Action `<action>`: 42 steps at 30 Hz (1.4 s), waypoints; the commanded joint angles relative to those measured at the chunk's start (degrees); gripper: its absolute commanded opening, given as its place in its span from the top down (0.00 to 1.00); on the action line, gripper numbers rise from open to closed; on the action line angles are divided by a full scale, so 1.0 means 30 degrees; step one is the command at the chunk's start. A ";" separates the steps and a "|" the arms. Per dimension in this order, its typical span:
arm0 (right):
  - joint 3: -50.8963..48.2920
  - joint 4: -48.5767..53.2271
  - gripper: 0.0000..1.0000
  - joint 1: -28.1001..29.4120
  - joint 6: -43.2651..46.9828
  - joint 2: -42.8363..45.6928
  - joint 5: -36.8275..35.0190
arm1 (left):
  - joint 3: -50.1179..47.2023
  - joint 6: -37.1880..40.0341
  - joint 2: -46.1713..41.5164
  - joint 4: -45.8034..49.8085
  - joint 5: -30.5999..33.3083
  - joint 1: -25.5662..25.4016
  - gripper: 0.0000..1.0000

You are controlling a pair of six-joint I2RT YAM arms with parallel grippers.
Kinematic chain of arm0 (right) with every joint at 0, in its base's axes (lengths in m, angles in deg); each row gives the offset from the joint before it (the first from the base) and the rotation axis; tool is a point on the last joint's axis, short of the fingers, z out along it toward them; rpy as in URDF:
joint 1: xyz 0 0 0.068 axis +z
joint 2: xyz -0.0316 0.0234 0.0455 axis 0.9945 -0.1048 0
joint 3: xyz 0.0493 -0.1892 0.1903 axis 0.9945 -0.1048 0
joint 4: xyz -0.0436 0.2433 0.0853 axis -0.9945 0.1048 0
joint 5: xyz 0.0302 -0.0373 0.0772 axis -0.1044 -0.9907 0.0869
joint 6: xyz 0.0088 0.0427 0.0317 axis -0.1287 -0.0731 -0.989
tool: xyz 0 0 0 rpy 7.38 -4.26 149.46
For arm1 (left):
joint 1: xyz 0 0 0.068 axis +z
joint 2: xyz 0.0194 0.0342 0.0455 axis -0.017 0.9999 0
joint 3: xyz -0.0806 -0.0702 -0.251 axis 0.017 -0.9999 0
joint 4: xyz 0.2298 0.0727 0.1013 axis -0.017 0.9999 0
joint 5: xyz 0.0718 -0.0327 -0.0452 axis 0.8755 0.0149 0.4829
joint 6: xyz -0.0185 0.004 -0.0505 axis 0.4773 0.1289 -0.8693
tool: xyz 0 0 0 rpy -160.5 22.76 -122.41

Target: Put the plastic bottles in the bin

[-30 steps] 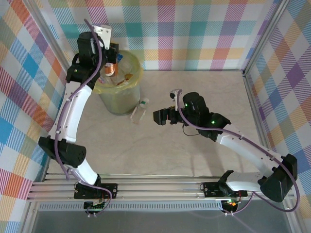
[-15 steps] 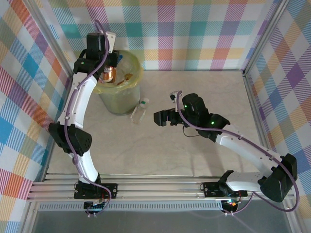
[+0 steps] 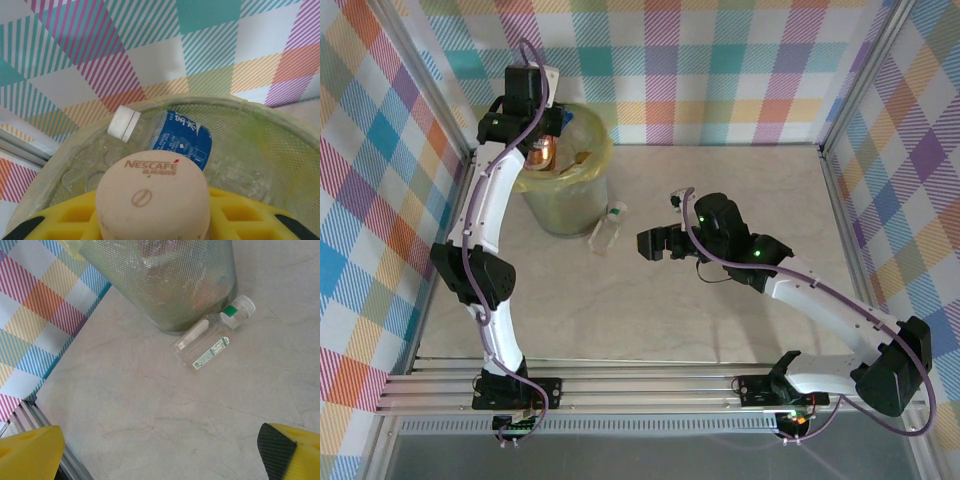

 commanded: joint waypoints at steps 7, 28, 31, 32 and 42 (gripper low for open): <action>0.0062 -0.0129 0.00 0.0104 -0.0213 -0.0227 -0.0001 | 0.1195 -0.0077 0.0982 0.1580 0.1621 0.0358 0.23; -0.0070 0.0460 0.00 0.0119 -0.0743 -0.0143 -0.0522 | 0.0843 -0.3021 -0.0224 0.3182 0.0797 0.0674 0.24; -0.0157 0.0551 0.00 0.0104 -0.0791 -0.0010 -0.0592 | 0.0318 -0.3609 -0.0088 0.3121 -0.0283 0.0973 0.23; -0.0186 0.0568 0.00 0.0104 -0.0800 0.0047 -0.0643 | 0.0140 -0.3784 -0.0033 0.3006 -0.0765 0.1045 0.23; -0.0216 0.0489 0.00 0.0108 -0.0860 0.0130 -0.0782 | 0.0024 -0.4346 0.0396 0.2008 -0.4615 0.1120 0.30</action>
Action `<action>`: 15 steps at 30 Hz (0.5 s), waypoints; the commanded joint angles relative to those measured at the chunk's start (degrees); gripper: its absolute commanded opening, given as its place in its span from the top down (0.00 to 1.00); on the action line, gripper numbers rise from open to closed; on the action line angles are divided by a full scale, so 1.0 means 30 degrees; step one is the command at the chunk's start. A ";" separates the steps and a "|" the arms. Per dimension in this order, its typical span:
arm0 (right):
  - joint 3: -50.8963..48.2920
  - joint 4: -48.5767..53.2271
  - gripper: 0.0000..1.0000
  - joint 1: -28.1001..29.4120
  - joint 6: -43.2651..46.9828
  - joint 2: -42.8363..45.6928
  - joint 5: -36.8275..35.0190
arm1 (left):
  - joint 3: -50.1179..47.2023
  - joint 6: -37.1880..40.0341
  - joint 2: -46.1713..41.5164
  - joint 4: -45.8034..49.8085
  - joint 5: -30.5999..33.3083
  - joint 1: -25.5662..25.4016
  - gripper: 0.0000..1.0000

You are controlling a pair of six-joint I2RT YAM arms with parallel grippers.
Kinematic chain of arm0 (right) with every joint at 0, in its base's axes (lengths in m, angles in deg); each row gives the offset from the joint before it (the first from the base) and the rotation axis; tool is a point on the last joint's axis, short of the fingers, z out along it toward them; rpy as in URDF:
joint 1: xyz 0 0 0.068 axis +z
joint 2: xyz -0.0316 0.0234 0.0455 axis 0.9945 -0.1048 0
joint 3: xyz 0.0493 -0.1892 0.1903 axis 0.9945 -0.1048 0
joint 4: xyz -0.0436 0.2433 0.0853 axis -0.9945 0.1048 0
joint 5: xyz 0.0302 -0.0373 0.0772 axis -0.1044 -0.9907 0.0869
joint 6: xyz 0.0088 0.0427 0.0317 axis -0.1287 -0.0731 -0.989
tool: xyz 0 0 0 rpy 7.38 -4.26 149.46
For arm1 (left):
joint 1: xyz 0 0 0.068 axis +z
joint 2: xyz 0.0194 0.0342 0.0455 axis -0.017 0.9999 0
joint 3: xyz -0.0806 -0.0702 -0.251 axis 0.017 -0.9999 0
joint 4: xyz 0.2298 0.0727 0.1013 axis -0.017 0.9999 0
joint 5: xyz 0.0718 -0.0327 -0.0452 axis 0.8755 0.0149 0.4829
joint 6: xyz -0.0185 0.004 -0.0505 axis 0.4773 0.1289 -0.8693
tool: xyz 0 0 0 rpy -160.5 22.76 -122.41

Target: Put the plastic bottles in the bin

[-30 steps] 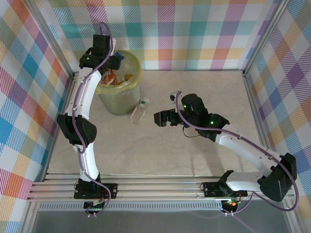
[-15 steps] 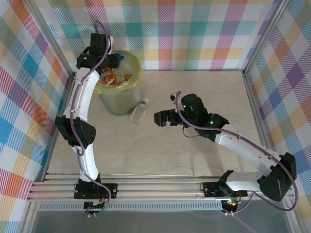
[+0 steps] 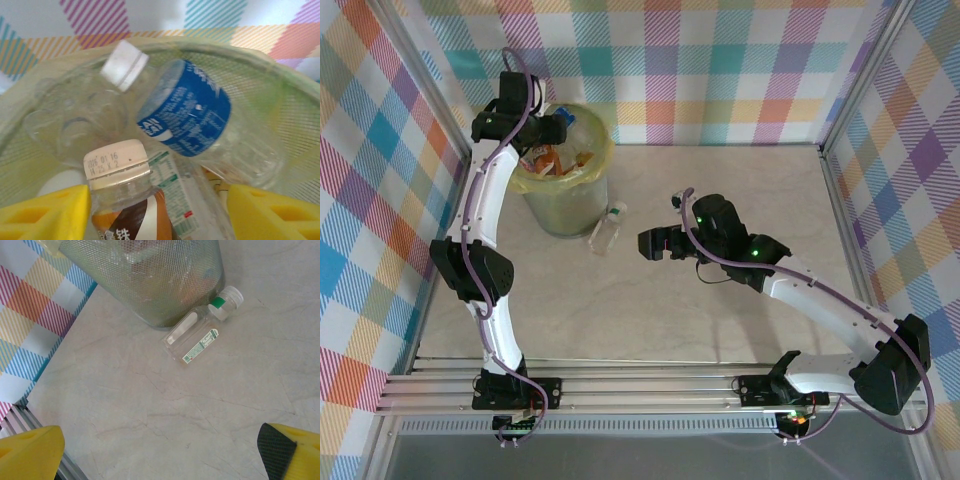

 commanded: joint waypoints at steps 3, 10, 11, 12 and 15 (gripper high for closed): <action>-0.0078 0.0088 0.00 0.0104 -0.0300 0.0221 -0.0185 | -0.0126 -0.0334 -0.0082 -0.0959 -0.2833 0.0151 0.31; -0.0026 0.0120 0.00 0.0104 -0.0329 0.0172 -0.0112 | -0.0098 0.0009 0.0222 -0.1273 -0.2828 0.0151 0.29; -0.0026 0.0157 0.00 0.0104 -0.0314 0.0187 -0.0112 | -0.0085 0.0125 0.0262 -0.1342 -0.2464 0.0171 0.28; -0.0026 0.0197 0.00 0.0104 -0.0310 0.0202 -0.0102 | 0.0002 0.0259 0.0327 -0.1404 -0.1922 0.0174 0.26; 0.0018 0.0344 0.00 0.0104 -0.0339 0.0260 -0.0156 | 0.0507 0.0544 0.0569 -0.1165 -0.0060 0.0149 0.23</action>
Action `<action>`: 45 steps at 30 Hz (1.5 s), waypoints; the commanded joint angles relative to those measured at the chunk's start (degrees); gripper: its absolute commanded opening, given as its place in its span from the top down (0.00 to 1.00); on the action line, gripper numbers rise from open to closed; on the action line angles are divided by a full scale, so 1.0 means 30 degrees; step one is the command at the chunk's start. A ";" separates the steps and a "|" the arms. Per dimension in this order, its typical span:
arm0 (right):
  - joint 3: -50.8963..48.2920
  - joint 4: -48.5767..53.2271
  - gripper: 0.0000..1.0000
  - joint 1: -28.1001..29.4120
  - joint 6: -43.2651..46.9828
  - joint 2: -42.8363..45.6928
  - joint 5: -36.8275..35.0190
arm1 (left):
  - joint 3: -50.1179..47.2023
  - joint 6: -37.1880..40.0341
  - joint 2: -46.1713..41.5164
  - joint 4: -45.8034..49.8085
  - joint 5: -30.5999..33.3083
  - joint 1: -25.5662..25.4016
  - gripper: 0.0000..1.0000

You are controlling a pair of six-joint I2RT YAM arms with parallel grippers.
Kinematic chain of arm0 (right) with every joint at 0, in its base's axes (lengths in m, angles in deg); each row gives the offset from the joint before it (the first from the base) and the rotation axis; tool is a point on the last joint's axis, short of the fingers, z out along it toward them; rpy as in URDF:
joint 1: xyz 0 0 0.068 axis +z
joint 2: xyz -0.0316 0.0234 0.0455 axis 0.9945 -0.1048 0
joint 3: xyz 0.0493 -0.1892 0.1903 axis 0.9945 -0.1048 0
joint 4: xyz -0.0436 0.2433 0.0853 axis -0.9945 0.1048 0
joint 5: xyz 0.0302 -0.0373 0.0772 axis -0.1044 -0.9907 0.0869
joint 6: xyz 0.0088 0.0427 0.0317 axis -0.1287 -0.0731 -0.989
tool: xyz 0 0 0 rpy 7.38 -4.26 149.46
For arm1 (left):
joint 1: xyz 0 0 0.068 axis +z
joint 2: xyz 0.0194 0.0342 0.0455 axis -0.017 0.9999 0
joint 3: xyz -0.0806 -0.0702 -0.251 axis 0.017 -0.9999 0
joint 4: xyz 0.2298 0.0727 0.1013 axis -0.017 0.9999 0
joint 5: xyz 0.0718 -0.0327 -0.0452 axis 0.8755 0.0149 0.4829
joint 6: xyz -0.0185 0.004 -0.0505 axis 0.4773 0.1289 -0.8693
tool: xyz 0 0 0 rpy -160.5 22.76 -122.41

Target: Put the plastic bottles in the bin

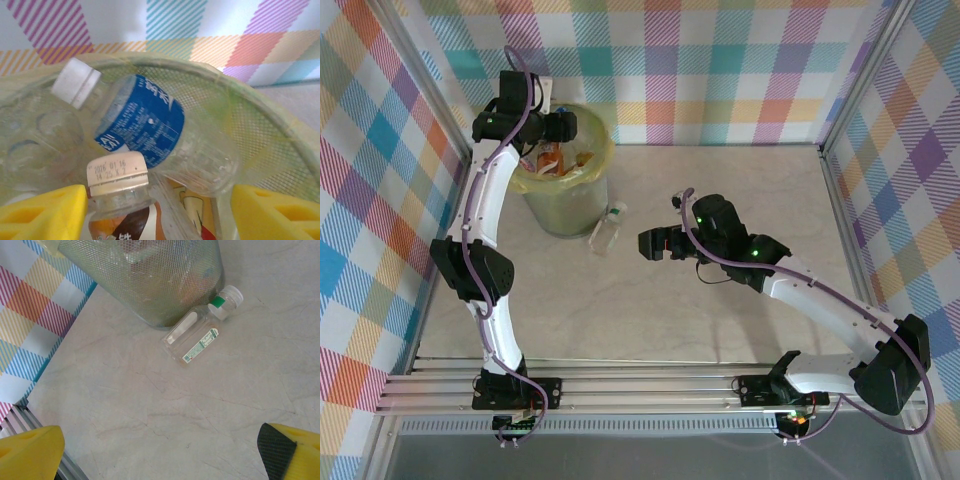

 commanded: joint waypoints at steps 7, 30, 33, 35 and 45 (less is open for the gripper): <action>0.0699 0.1386 0.00 0.0104 -0.0937 -0.0269 -0.1274 | 0.1054 0.0581 0.0000 0.0074 0.2188 0.0181 0.18; 0.5430 0.1611 0.00 0.0425 -0.5601 -0.9928 -0.1510 | -1.5453 -0.5056 -1.7034 -0.7892 0.1656 0.0181 0.00; 0.6626 0.1440 0.00 0.0568 -0.5814 -1.1392 -0.1746 | -1.8981 -0.6509 -1.9971 -0.8994 0.1741 0.0159 0.00; 0.7398 0.1346 0.00 0.0632 -0.5952 -1.2382 -0.1837 | -2.1243 -0.7431 -2.1809 -0.9461 0.2345 0.0151 0.00; 1.0555 0.1000 0.00 0.0807 -0.6702 -1.6021 -0.2391 | -2.5372 -0.8871 -2.6961 -0.8500 0.6151 0.0162 0.00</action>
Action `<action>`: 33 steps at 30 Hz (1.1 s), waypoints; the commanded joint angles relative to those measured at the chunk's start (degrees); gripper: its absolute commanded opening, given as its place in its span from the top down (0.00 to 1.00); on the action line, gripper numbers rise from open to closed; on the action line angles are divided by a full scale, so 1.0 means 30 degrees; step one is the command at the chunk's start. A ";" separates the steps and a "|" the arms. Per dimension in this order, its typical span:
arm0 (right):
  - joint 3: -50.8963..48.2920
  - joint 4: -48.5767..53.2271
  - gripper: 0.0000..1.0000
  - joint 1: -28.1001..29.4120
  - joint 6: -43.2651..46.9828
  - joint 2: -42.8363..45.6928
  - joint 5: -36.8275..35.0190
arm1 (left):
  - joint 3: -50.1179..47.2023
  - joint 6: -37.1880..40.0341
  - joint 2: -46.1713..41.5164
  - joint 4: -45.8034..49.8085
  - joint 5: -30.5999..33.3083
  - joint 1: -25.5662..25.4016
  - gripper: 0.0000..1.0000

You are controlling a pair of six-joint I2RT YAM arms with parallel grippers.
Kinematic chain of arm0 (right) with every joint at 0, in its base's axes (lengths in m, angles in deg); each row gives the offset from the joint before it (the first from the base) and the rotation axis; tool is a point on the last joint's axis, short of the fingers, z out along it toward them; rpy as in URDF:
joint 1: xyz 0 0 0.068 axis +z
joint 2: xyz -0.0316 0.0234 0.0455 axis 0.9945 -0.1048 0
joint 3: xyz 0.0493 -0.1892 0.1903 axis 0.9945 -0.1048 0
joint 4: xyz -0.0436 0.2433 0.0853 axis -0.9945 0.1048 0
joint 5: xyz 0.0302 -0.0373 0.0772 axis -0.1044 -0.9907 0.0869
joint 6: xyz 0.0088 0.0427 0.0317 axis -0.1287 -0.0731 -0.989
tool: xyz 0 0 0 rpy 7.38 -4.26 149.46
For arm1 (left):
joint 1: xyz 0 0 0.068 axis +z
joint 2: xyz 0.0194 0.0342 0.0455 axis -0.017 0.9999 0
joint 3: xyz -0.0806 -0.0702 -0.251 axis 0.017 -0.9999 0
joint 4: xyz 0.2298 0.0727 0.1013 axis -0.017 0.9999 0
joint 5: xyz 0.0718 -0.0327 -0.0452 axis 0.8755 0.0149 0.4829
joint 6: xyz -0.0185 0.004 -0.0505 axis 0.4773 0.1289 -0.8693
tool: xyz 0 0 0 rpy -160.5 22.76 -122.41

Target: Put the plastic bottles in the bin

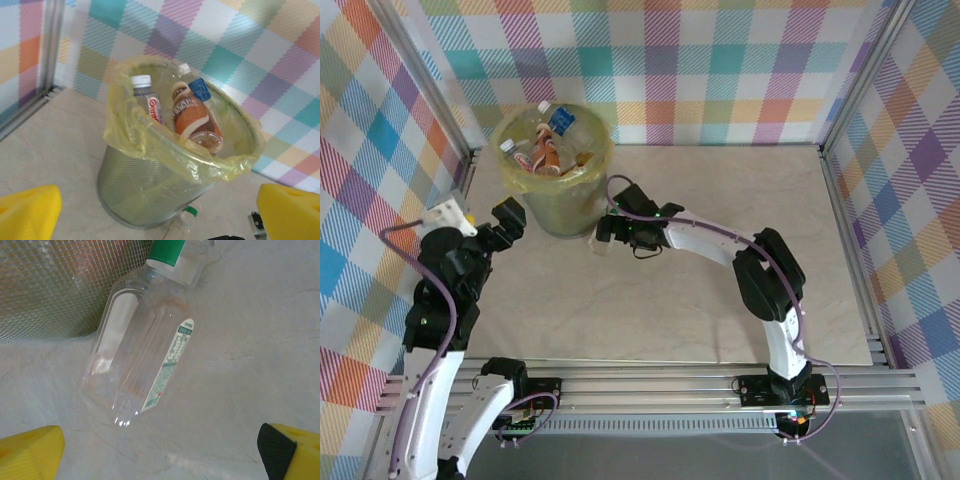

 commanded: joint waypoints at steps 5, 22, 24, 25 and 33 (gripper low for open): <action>0.2333 -0.0484 0.00 0.0359 -0.0766 -0.1914 -0.0372 | -0.0853 -0.0969 -0.1783 -0.0574 0.1752 0.0155 0.00; 0.5066 0.0915 0.00 0.0457 -0.0677 -0.4518 -0.1048 | -0.1012 -0.1348 -0.2075 -0.0569 0.1211 0.0153 0.00; 0.5473 0.1089 0.00 0.0452 -0.0677 -0.4890 -0.0933 | -0.1046 -0.1329 -0.2108 -0.0565 0.1291 0.0152 0.00; 0.5636 0.1161 0.00 0.0452 -0.0677 -0.5050 -0.0920 | -0.1074 -0.1333 -0.2102 -0.0547 0.1310 0.0144 0.00; 0.5653 0.1527 0.00 0.0222 -0.0765 -0.5393 -0.1038 | -0.1055 -0.1350 -0.2092 -0.0474 0.1241 0.0151 0.00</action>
